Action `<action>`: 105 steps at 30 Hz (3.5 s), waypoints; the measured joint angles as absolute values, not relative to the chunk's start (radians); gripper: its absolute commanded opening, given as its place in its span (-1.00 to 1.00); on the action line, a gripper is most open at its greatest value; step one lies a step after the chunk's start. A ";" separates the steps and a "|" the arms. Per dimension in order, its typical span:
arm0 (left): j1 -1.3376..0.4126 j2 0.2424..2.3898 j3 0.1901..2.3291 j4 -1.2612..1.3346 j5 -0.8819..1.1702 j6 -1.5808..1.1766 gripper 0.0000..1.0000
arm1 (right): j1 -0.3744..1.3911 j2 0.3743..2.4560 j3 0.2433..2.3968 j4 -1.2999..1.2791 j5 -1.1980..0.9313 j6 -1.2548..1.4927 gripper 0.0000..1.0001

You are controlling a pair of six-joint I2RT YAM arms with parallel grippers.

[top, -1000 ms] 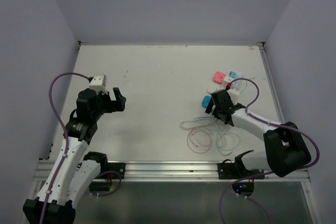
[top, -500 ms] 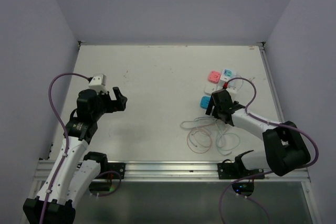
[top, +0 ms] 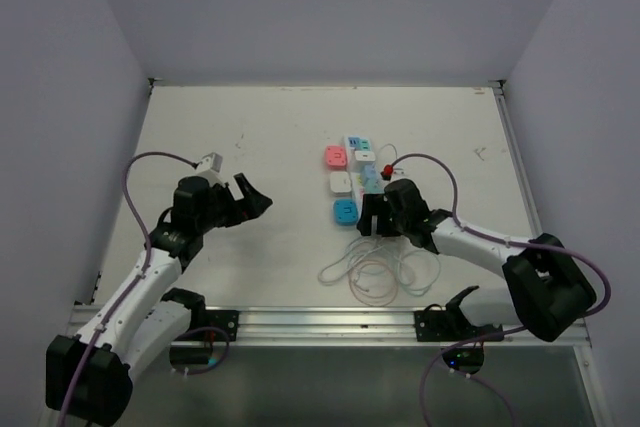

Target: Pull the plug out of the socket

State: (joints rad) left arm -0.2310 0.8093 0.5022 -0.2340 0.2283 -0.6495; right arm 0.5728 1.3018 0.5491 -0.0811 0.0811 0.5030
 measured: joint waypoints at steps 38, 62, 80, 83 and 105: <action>-0.617 1.625 0.520 0.599 0.230 -1.166 -0.28 | 0.698 1.413 0.549 0.153 0.034 0.656 -1.00; -0.622 1.542 0.430 0.669 0.200 -1.246 -1.00 | 0.727 1.398 0.538 0.141 0.106 0.676 -1.00; -0.213 1.434 0.358 0.591 0.328 -1.138 -1.00 | 0.710 1.354 0.537 0.025 0.280 0.675 -1.00; -0.116 1.507 0.463 0.569 0.353 -1.084 -1.00 | 0.710 1.354 0.537 0.022 0.281 0.661 -1.00; 0.130 2.024 0.952 0.615 0.503 -1.026 0.99 | 0.709 1.341 0.546 -0.032 0.279 0.584 -1.00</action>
State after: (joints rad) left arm 0.1303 2.0235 0.9516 0.6147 0.5030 -1.0256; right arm 0.7094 1.3407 0.5457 -0.0319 0.2787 0.5838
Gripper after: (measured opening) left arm 0.936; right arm 0.824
